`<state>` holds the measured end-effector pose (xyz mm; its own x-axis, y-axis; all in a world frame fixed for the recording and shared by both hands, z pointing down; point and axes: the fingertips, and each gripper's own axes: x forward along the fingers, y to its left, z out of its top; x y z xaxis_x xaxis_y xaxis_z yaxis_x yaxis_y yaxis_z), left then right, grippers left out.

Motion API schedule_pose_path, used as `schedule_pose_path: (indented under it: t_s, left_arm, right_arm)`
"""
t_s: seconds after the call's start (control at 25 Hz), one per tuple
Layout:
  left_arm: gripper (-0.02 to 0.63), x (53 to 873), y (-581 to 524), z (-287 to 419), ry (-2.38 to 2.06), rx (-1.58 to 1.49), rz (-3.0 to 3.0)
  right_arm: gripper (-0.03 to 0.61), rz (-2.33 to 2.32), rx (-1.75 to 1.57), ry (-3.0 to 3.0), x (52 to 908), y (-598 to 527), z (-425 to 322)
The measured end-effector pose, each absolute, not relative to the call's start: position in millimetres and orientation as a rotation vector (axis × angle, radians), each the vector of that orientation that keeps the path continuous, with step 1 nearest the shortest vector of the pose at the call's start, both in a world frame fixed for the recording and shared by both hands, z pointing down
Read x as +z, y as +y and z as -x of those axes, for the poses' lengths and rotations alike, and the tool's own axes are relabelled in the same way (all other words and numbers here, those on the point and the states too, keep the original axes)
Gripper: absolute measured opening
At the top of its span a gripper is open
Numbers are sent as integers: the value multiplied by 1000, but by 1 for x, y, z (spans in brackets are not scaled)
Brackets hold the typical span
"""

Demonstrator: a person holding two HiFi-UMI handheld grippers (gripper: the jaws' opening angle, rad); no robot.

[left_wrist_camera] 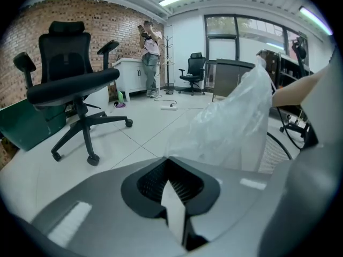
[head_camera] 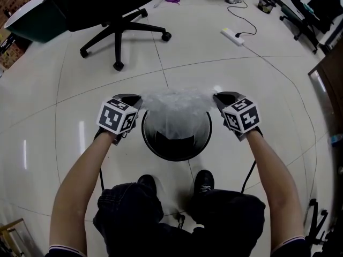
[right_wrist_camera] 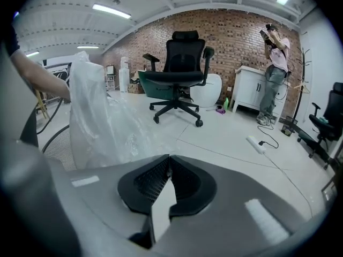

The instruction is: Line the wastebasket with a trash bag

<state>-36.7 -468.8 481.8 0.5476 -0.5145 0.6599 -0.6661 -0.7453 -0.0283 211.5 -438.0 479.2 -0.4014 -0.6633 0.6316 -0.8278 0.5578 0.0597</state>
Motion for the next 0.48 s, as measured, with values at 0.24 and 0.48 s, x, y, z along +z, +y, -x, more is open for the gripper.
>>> schedule_pose_path:
  t_s: [0.24, 0.48]
  left_arm:
    - [11, 494, -485, 38, -1003, 975, -2515]
    - [11, 520, -489, 47, -988, 1034, -2456]
  right_arm:
    - [3, -1186, 400, -2178, 499, -453, -215]
    - [3, -1156, 442, -2167, 523, -463, -215]
